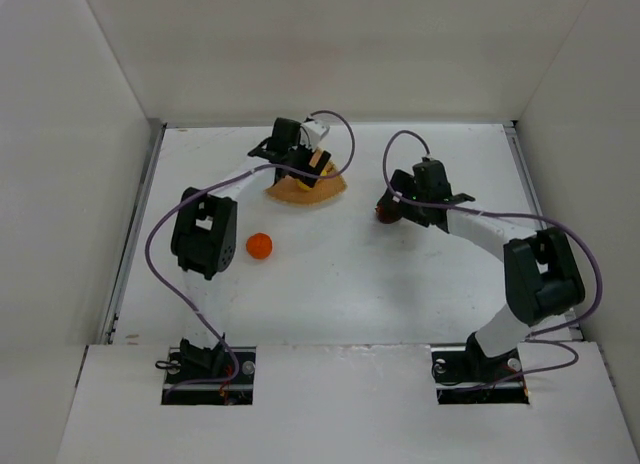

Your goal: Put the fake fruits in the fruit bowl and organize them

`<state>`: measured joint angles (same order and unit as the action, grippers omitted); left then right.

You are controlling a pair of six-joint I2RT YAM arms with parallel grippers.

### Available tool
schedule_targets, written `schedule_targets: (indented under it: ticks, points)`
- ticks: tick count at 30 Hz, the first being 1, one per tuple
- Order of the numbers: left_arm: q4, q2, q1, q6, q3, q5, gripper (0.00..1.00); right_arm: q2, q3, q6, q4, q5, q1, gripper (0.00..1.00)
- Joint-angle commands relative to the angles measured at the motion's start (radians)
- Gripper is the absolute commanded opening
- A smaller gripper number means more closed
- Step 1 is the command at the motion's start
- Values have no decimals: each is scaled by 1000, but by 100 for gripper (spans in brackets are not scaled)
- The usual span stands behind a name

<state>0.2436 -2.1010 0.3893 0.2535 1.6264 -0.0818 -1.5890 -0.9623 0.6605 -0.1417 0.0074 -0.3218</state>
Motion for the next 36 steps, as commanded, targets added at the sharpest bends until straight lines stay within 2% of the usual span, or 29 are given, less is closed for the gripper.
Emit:
schedule_targets:
  ticks: [1,4,8,16,18,22,26,30,33,36]
  points:
    - [-23,215,-37,-28,-39,11,100,-43,-98,21,44,31,-18,100]
    - [32,289,-54,-19,-82,5,100,-118,-154,14,16,31,-27,100]
    - [204,355,-95,-17,-135,-21,100,-180,-210,4,-44,43,-32,100]
    - [439,489,-123,58,-361,-42,99,-275,-326,-97,-162,78,-56,100]
    - [466,516,-123,55,-401,-49,99,-298,-360,-119,-193,77,-65,100]
    - [510,559,-134,46,-444,-67,99,-286,-343,-133,-214,78,-69,92]
    - [511,570,-134,36,-476,-81,99,-247,-283,-153,-220,91,-69,98]
    - [484,558,-119,26,-503,-90,99,-241,-270,-179,-237,95,-102,99]
    - [461,547,-106,27,-525,-82,99,-253,-270,-182,-234,109,-112,92]
    - [470,547,-111,27,-530,-82,99,-266,-274,-176,-233,95,-112,75]
